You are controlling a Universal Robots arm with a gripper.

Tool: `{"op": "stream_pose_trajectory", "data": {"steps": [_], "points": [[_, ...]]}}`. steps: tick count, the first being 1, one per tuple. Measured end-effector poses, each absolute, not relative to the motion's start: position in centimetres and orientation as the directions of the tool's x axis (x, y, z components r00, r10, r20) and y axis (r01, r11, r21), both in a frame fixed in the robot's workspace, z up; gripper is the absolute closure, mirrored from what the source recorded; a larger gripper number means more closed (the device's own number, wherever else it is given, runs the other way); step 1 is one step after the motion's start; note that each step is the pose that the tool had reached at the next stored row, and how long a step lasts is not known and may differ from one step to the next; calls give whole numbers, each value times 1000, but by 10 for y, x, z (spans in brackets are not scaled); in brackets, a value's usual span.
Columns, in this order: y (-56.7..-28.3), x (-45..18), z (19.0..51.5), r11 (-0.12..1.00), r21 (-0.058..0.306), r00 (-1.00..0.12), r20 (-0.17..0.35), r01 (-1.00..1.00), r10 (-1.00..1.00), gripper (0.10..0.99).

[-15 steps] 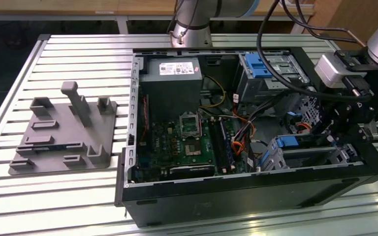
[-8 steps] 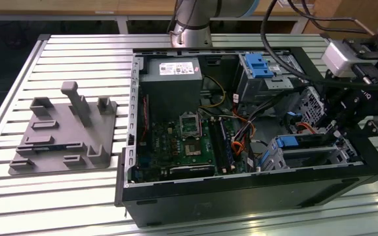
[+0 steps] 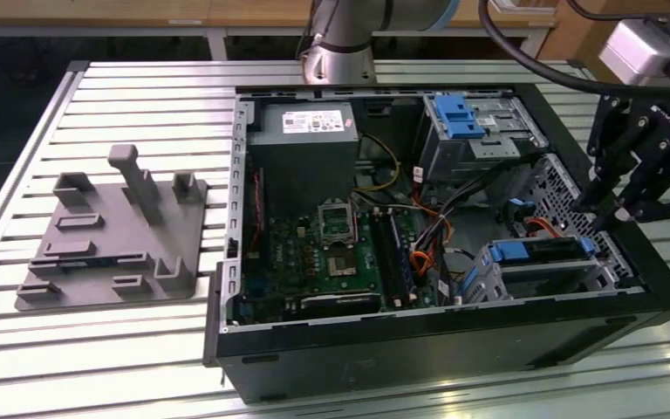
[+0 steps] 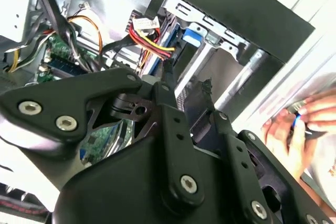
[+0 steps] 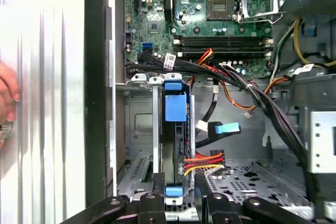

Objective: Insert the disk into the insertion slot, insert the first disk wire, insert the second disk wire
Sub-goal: 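Insert the first disk wire, then insert the second disk wire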

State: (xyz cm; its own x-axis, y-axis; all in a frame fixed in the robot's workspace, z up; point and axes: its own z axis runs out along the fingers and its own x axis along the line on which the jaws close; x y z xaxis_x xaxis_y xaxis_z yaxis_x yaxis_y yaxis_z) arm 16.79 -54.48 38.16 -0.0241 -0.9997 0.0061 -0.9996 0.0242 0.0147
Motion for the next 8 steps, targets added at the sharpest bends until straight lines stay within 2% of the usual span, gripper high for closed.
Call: {"op": "stream_pose_trajectory", "data": {"steps": [8], "points": [[-545, 168, 382, 24, 15, -24, 6, -1000, -1000, 725]]}}
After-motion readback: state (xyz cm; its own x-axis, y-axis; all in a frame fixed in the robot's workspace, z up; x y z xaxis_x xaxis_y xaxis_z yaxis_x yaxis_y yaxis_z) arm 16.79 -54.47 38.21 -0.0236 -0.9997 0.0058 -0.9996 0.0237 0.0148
